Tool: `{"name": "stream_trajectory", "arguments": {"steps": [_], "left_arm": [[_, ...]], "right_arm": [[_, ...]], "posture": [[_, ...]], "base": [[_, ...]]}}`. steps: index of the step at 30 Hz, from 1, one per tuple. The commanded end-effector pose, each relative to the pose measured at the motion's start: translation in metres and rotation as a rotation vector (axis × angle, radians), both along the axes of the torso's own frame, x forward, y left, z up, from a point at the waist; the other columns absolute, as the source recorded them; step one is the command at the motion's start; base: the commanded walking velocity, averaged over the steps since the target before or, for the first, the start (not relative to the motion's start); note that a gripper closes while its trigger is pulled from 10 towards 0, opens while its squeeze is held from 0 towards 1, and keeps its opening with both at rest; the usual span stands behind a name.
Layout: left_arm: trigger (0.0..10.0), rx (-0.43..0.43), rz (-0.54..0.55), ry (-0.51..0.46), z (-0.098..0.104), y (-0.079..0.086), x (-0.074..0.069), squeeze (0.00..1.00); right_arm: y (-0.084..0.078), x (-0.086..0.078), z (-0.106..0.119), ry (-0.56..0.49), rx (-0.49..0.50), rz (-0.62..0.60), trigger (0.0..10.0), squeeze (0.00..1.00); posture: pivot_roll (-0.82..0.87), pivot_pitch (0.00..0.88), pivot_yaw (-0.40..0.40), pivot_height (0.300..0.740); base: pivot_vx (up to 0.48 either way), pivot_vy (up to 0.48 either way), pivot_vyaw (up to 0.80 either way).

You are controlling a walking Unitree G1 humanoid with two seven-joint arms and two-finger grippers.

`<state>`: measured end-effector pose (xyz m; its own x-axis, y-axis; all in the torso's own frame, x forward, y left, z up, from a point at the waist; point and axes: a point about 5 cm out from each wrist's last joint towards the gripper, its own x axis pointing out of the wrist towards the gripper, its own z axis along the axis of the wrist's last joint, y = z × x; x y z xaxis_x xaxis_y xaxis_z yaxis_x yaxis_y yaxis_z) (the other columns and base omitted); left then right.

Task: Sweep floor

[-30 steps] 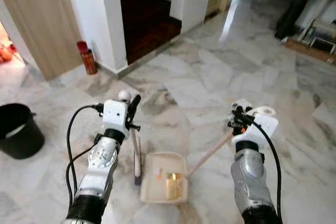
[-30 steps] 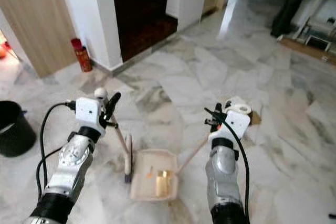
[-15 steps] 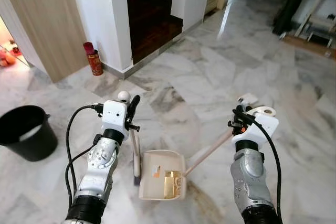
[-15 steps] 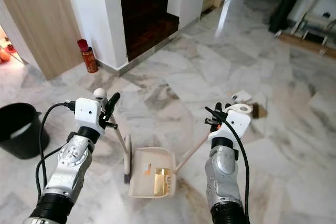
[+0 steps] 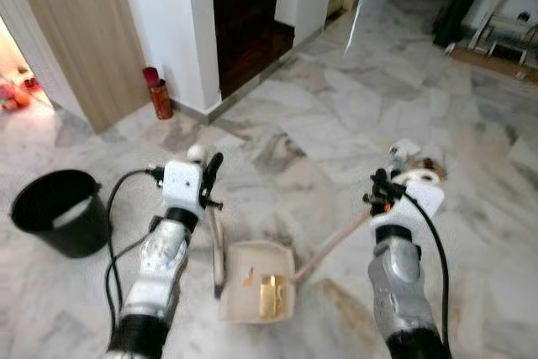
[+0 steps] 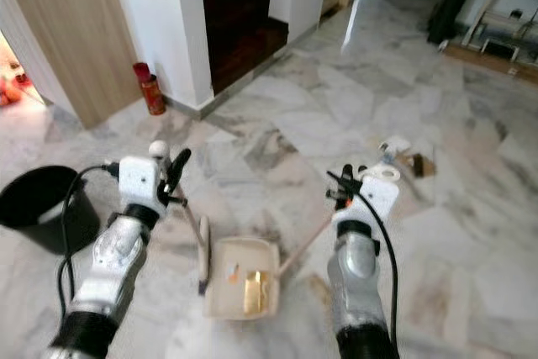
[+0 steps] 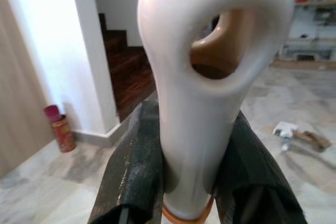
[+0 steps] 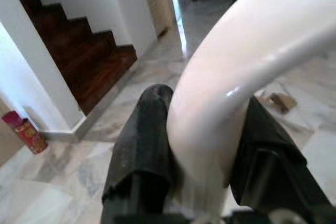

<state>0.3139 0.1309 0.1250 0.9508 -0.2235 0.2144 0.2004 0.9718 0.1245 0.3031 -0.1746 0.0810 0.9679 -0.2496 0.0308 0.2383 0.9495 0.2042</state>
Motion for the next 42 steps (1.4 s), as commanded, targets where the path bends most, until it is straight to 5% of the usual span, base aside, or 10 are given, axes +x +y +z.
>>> {"name": "stream_trajectory", "arguments": {"steps": [1, 23, 42], "left_arm": [[10.0, -0.012, -0.003, -0.057, 0.0135, 0.0005, 0.0023, 0.00], [10.0, -0.003, -0.003, -0.056, 0.0134, 0.0005, 0.0030, 0.00], [10.0, 0.003, 0.034, -0.022, 0.0076, 0.0028, 0.0052, 0.00]], "right_arm": [[0.0001, 0.0056, 0.0154, -0.064, -0.014, 0.000, 10.0, 0.00], [0.0050, 0.0082, 0.0158, -0.066, -0.016, 0.022, 10.0, 0.00], [0.0040, 0.0084, 0.0165, -0.066, -0.030, 0.029, 10.0, 0.00]], "posture": [[0.03, 0.000, -0.050, 0.740], [0.03, 0.000, -0.049, 0.740], [0.02, 0.000, -0.045, 0.740]], "base": [[0.000, 0.364, 0.00], [0.000, 0.350, 0.00], [0.000, 0.000, 0.04]]}}
